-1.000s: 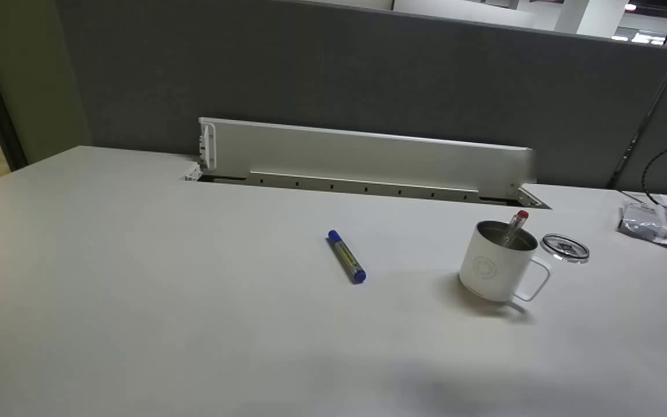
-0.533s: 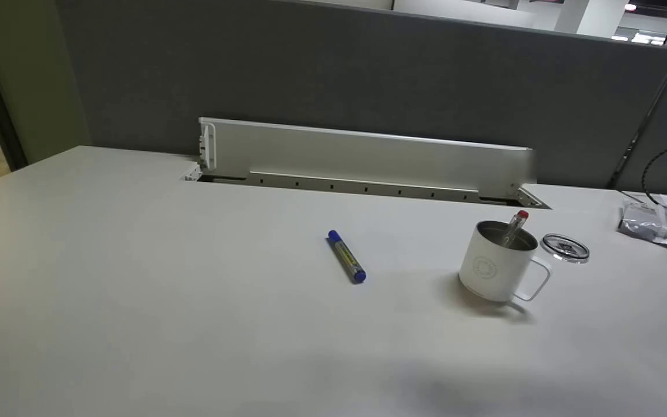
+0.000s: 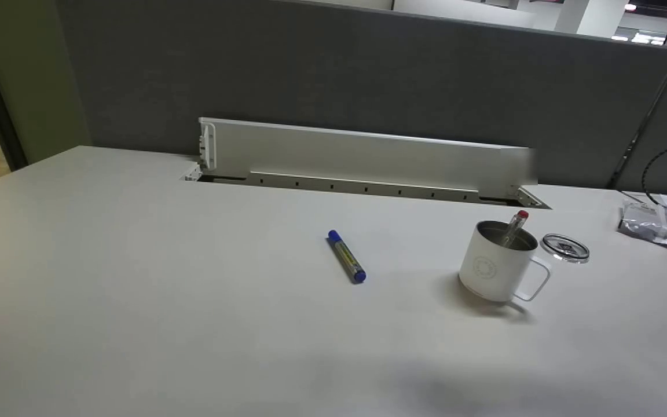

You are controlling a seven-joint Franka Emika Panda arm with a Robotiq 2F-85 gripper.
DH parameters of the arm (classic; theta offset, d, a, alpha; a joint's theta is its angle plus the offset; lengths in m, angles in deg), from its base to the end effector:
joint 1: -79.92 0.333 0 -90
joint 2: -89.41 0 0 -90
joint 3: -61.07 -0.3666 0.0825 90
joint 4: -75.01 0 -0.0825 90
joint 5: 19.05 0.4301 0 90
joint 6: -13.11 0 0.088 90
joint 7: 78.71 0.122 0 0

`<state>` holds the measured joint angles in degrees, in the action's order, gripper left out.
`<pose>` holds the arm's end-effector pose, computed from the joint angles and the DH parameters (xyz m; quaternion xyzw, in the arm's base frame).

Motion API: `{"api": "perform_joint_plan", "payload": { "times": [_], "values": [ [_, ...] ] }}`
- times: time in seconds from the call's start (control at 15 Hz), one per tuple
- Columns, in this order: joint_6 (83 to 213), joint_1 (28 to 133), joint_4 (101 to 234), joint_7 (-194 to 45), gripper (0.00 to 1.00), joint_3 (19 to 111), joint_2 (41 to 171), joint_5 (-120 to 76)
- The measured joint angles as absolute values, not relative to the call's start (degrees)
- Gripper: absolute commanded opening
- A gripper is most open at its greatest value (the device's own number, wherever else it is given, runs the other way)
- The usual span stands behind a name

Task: Pick up the screwdriver from the white cup and put it on the table.

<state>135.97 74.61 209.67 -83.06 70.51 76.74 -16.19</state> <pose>0.4826 -0.1258 0.4289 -0.9940 0.1021 -0.0122 0.0375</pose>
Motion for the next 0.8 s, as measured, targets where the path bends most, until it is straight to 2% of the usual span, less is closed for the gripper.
{"api": "perform_joint_plan", "payload": {
  "times": [0.8],
  "values": [
    [138.84, 74.46, 205.00, -83.31, 1.00, 70.46, 87.52, -12.06]
  ]
}}
